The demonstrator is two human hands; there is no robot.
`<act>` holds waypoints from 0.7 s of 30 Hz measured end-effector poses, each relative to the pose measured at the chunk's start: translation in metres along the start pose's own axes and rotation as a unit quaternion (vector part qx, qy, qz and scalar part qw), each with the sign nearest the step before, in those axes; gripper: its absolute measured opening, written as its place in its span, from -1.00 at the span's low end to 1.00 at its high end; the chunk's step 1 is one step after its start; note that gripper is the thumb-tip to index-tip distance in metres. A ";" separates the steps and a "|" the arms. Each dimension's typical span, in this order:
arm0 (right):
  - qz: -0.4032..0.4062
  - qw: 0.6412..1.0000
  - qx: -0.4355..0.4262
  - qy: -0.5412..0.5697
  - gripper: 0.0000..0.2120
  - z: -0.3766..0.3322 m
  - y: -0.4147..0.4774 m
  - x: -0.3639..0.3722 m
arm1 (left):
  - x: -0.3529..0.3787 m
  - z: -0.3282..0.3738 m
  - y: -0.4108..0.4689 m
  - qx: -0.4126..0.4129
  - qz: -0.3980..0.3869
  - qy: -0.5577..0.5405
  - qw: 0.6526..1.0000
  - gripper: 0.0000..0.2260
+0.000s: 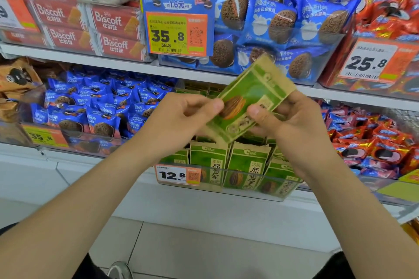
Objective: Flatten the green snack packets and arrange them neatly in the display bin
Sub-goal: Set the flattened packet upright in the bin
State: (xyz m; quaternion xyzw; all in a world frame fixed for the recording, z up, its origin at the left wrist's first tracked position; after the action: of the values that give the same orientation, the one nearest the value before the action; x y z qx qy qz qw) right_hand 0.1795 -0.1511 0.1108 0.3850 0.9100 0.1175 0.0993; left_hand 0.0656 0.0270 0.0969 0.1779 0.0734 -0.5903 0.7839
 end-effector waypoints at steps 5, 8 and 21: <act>0.105 0.967 -0.124 -0.196 -0.63 -0.007 0.012 -0.017 | -0.030 -0.029 0.041 0.018 0.104 0.315 0.943 -0.86; 0.069 0.956 -0.120 -0.258 -0.55 0.004 0.022 -0.008 | -0.028 -0.052 0.066 -0.041 0.046 0.406 0.912 -0.82; -0.053 0.890 -0.184 -0.413 -0.77 0.035 0.054 0.026 | -0.036 -0.074 0.087 -0.155 -0.114 0.511 0.838 -0.22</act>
State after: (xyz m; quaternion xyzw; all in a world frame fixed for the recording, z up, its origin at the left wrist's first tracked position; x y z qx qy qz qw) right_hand 0.2084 -0.0910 0.0908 0.3247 0.7682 0.1075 0.5412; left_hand 0.1447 0.1069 0.0563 0.3207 0.5740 -0.4818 0.5792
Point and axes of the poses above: each hand's wrist, its own y-axis towards the middle knuckle, its own x-axis out of the palm, z = x × y, the point moved 6 cm from there along y, towards the middle knuckle, and after that the axes turned 7 degrees about -z, right-handed, at the moved point
